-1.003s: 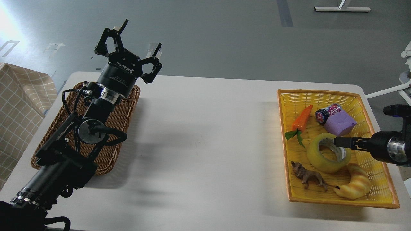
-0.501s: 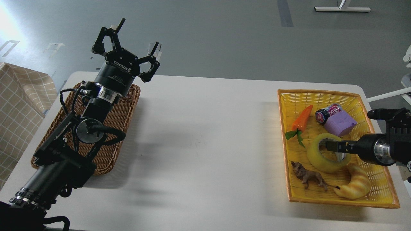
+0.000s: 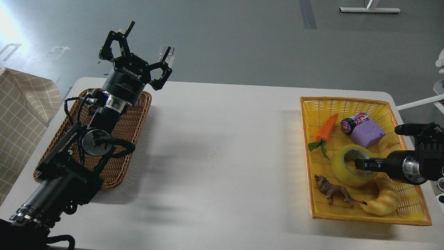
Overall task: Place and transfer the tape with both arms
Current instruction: 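Lower the right gripper into the yellow tape roll's hole, then lift the tape roll with the right gripper toward the table center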
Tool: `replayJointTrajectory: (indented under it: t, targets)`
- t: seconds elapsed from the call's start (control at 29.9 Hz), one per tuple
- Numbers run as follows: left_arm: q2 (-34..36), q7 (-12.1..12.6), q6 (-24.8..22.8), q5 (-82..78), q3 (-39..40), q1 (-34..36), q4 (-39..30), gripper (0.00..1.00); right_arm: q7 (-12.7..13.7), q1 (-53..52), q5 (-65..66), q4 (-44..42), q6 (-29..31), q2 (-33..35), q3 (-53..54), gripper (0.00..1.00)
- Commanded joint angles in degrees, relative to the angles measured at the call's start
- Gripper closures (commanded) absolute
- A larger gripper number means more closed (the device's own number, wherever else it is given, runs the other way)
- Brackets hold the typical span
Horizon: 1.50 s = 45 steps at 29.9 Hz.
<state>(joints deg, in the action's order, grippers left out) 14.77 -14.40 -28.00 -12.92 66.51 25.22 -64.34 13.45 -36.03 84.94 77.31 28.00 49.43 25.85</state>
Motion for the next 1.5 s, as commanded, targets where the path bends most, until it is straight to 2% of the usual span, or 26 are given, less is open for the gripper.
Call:
replayJointTrajectory:
  t: [0.0,0.07,0.13,0.2,0.43,0.7,0.94,1.04,1.1,1.3,1.47]
  targets:
    - [0.0,0.07,0.0,0.0,-0.06,-0.09,0.0,0.02,-0.01,0.0,-0.39,-0.4,0.0,-0.21,-0.01,0.68]
    - [0.0,-0.02,0.0,0.0,0.02,-0.26,0.0,0.02,0.08,0.0,-0.65,-0.4,0.0,-0.21,0.08,0.77]
    - [0.0,0.07,0.0,0.0,0.02,-0.26,0.0,0.02,0.17,0.0,-0.65,-0.32,0.0,-0.21,0.08,0.94]
    - [0.0,0.07,0.0,0.0,-0.06,-0.26,0.0,0.02,0.17,-0.09,-0.74,-0.05,0.0,-0.21,0.08,1.0]
    - [-0.18,0.07,0.0,0.0,-0.06,-0.35,0.0,0.02,0.17,-1.41,-0.92,2.32,0.0,0.58,0.43,1.0]
    - [-0.79,0.07,0.0,0.0,-0.06,-0.35,0.0,0.02,0.08,-9.04,-6.71,10.66,0.0,9.54,0.87,1.0]
    - [-1.23,0.07,0.0,0.0,0.02,-0.17,0.0,0.02,-0.01,-15.99,-7.77,11.73,0.0,9.28,0.96,1.0]
    - [-1.23,0.07,0.0,0.0,0.02,-0.17,0.0,0.02,-0.01,-18.72,-7.77,11.55,0.0,6.64,0.52,1.0]
    - [-1.15,0.07,0.0,0.0,0.02,-0.17,-0.09,0.02,0.08,-20.56,-7.69,10.76,0.0,1.31,-0.01,1.0]
    - [-1.14,0.07,0.0,0.0,0.02,-0.17,0.0,0.02,0.17,-22.06,-7.16,7.25,0.0,-7.41,-0.36,1.0]
    - [-1.23,0.07,0.0,-0.09,0.02,-0.17,-0.09,0.02,0.17,-25.4,-7.16,1.89,0.0,-14.62,-7.64,1.0]
